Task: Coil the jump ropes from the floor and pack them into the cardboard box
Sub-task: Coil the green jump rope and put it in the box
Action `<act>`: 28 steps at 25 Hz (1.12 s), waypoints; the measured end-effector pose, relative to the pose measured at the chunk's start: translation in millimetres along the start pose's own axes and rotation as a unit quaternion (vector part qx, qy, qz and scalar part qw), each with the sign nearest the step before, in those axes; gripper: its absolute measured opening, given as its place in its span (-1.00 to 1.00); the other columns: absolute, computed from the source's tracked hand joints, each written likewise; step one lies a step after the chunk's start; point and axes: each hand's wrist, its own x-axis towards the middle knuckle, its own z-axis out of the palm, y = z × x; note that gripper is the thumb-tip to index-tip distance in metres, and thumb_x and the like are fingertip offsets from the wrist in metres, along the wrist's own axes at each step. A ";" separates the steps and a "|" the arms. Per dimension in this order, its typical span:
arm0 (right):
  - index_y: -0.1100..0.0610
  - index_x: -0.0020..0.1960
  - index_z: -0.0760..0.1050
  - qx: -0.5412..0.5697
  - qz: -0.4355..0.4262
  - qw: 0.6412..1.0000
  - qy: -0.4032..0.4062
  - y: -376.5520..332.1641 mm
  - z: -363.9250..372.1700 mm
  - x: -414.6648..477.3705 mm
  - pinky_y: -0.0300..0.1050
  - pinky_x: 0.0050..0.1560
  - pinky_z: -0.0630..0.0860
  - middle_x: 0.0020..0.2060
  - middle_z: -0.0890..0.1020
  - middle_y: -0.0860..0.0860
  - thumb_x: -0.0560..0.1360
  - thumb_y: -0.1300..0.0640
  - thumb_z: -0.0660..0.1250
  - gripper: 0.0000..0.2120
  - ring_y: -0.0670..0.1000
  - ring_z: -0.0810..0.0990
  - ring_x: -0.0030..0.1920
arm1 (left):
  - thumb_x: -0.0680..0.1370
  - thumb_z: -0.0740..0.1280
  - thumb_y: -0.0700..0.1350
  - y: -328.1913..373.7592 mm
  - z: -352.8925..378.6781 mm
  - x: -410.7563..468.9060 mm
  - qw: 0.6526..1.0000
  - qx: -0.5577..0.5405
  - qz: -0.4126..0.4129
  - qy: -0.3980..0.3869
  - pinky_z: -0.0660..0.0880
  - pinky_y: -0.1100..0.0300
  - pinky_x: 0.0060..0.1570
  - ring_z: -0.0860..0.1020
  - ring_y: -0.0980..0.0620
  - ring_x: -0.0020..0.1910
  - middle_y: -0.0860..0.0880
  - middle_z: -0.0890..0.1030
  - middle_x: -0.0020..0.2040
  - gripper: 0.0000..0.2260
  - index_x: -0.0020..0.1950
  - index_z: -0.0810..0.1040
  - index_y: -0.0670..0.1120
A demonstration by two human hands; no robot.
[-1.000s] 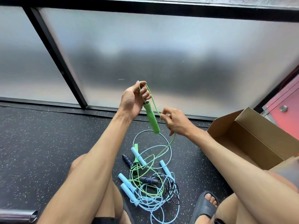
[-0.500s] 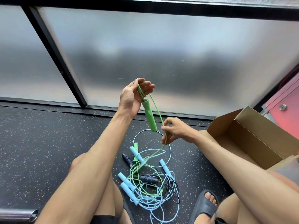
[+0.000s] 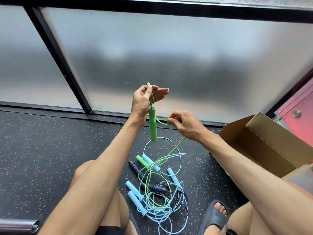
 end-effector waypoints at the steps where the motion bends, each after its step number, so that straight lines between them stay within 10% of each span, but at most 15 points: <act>1: 0.16 -0.11 0.60 -0.002 -0.016 1.000 0.002 -1.5 0.3 -1.8 -0.40 -0.34 0.33 -0.39 0.54 -0.16 0.59 0.15 0.33 -0.86 -0.26 0.47 -0.42 | 0.71 0.08 -0.18 -1.3 -1.0 0.9 1.000 0.028 0.004 0.009 0.58 -0.11 0.11 0.67 -0.28 0.01 -0.36 0.66 0.00 -0.79 0.02 0.45 -0.23; 8: 0.16 -0.15 0.58 0.022 -0.069 0.996 0.049 -7.4 -7.5 -4.3 -0.35 -0.36 0.28 -0.44 0.47 -0.17 0.52 0.21 0.39 -0.93 -0.18 0.40 -0.44 | 0.65 0.19 -0.27 -14.5 2.4 -3.5 0.946 0.323 0.008 -0.030 0.63 0.15 -0.20 0.67 0.08 -0.33 -0.18 0.68 -0.26 -0.83 -0.07 0.53 -0.29; 14: 0.21 -0.16 0.60 0.026 -0.072 0.990 0.116 1.3 -18.6 -1.0 -0.35 -0.40 0.25 -0.45 0.47 -0.16 0.57 0.20 0.35 -0.84 -0.17 0.39 -0.46 | 0.68 0.15 -0.21 -15.3 7.1 -13.1 0.912 0.361 -0.094 -0.172 0.41 0.29 -0.48 0.50 0.05 -0.57 -0.10 0.53 -0.49 -0.75 -0.15 0.52 -0.17; 23: 0.25 -0.09 0.41 0.106 0.003 0.986 0.125 20.5 -6.5 6.4 0.01 -0.48 0.56 -0.46 0.54 0.11 0.65 0.15 0.23 -0.81 0.08 0.51 -0.52 | 0.68 0.17 0.02 -1.2 13.0 -21.2 0.924 0.210 -0.202 -0.247 0.01 0.21 -0.47 0.06 0.07 -0.49 0.01 0.12 -0.48 -0.55 -0.39 0.18 -0.04; 28: 0.26 0.06 0.40 0.206 0.111 0.972 -0.027 29.5 10.0 7.0 0.06 -0.07 0.63 -0.15 0.69 0.21 0.62 0.36 0.08 -0.86 0.15 0.70 -0.12 | 0.68 0.14 -0.05 3.6 9.0 -16.2 0.947 0.055 -0.233 -0.214 -0.03 0.15 -0.45 0.04 0.08 -0.52 0.05 0.09 -0.49 -0.58 -0.37 0.17 -0.04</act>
